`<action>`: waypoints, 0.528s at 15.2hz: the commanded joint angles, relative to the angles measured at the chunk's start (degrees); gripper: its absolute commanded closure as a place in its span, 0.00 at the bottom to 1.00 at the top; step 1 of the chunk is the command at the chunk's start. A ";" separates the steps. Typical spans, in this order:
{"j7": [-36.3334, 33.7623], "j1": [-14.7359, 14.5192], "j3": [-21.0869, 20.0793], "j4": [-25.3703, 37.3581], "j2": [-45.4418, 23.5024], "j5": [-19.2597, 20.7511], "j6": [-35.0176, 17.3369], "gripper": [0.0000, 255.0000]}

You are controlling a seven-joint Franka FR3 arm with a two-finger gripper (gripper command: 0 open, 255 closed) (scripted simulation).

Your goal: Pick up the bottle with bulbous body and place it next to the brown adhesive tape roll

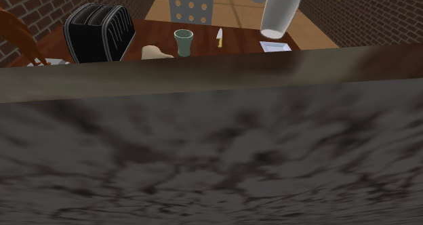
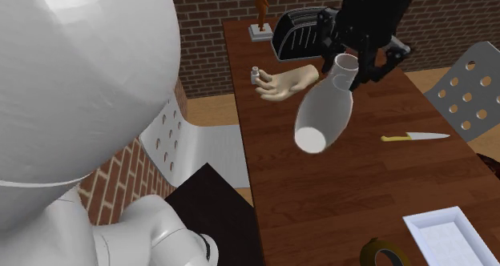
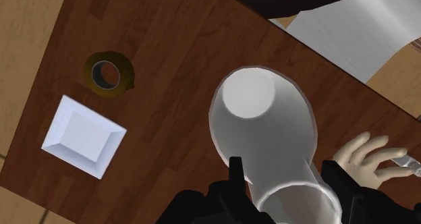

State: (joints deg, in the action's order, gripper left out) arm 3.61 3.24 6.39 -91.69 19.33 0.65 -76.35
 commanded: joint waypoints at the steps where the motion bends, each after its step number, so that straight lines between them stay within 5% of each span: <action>1: 3.00 0.85 2.02 0.04 0.21 0.51 0.23 1.00; 8: 13.54 3.76 9.44 1.23 -0.15 2.27 0.89 1.00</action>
State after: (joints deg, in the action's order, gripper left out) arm 15.68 6.64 14.91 -91.00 19.13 2.69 -75.98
